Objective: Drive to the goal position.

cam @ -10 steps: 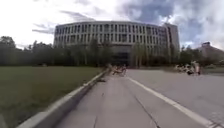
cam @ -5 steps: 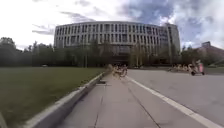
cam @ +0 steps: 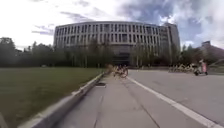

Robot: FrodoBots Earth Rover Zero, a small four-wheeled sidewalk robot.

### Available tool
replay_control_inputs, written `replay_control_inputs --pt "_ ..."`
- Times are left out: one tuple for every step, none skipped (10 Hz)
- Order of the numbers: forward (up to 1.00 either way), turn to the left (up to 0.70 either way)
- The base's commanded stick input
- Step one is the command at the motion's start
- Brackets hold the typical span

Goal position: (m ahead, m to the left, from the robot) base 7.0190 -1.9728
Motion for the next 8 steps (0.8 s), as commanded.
replay_control_inputs --pt "0.7 0.0" --pt "0.7 0.0" --pt "0.7 0.0" --pt "0.7 0.0" --pt "0.7 0.0" --pt "0.7 0.0" --pt "0.7 0.0" --pt "0.7 0.0"
